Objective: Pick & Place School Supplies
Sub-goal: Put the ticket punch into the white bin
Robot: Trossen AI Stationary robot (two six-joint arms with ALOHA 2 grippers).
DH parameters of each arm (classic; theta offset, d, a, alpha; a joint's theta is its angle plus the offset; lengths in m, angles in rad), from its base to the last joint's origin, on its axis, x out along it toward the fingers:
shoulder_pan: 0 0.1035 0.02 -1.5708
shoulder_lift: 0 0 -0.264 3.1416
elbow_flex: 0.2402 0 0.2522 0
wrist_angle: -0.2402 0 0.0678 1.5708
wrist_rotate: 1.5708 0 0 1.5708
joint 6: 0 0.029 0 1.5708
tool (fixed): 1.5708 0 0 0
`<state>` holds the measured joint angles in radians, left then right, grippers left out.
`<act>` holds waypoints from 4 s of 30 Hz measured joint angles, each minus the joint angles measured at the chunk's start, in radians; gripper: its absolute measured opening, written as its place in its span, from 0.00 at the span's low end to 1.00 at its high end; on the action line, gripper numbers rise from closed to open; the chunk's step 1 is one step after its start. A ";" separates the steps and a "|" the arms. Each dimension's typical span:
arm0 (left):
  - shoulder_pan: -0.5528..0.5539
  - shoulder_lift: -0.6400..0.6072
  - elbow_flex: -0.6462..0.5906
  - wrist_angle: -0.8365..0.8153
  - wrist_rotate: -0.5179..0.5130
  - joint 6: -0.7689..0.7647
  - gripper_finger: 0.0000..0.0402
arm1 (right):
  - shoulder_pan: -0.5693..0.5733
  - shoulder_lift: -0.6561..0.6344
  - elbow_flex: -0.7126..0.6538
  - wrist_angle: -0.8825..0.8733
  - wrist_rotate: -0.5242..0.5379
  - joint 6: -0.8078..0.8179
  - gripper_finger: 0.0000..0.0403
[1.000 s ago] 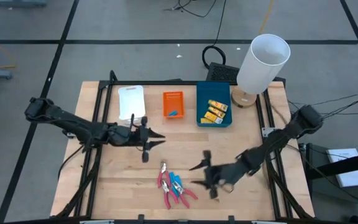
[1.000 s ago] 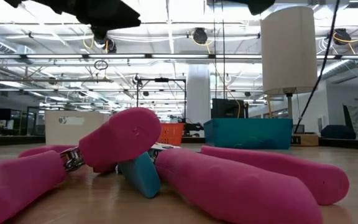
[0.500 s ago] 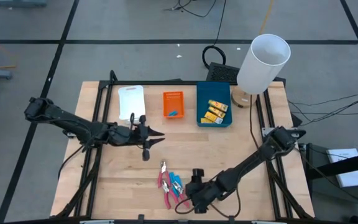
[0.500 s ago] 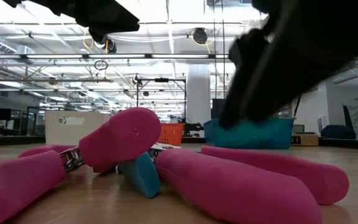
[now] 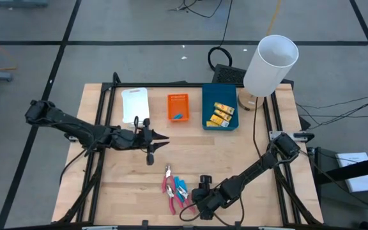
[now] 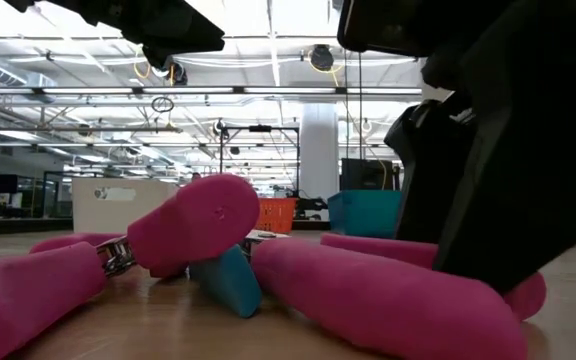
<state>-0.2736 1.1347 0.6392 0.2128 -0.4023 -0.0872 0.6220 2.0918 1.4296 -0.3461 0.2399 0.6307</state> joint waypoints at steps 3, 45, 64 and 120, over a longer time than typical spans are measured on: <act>0.000 0.000 0.000 -0.001 0.000 0.000 0.22 | -0.005 0.000 0.000 -0.007 0.001 0.012 0.45; -0.107 -0.132 -0.542 0.723 -0.043 -0.167 0.22 | 0.000 -0.572 -0.562 0.169 0.660 -0.016 0.10; -0.006 0.123 -0.394 0.729 -0.019 -0.296 0.24 | -0.358 -0.528 -0.888 1.386 0.729 -0.861 0.10; 0.241 0.646 0.152 0.685 0.100 -0.339 0.74 | -0.371 -0.439 -0.793 1.512 0.746 -1.088 0.11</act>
<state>-0.0330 1.7811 0.7910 0.8980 -0.3027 -0.4266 0.2508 1.6524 0.6361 1.1664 0.9858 -0.4573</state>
